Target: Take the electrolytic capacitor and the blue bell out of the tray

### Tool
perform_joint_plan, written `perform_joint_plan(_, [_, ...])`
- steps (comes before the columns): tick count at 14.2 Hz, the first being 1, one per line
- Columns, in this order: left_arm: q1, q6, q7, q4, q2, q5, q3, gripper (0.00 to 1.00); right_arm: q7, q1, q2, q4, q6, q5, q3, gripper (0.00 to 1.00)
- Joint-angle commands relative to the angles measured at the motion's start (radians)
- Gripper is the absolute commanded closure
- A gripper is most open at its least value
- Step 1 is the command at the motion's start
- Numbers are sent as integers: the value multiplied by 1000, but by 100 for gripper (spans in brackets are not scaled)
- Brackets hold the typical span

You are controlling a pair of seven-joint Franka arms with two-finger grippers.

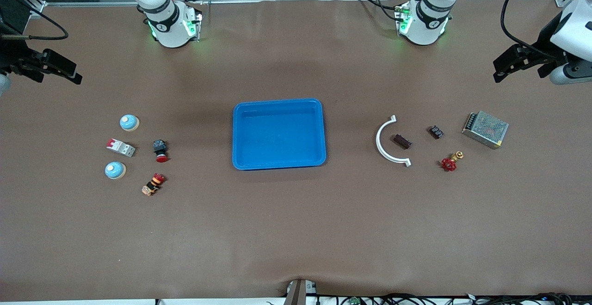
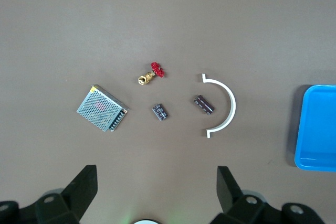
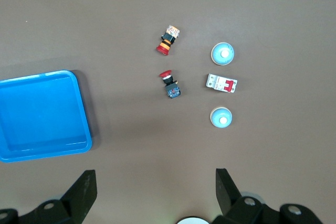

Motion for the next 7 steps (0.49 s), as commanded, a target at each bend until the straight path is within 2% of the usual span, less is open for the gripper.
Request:
perform_joint_plan(1, [6,-21,22,9,-12,-18,-3,0,-22,0,-29,-36,20,-6,-1,0])
perform_joint_plan(7, [10,-21,25,10,-15,-19,-1,0,-22,1,-29,-43,20,-24,1,0])
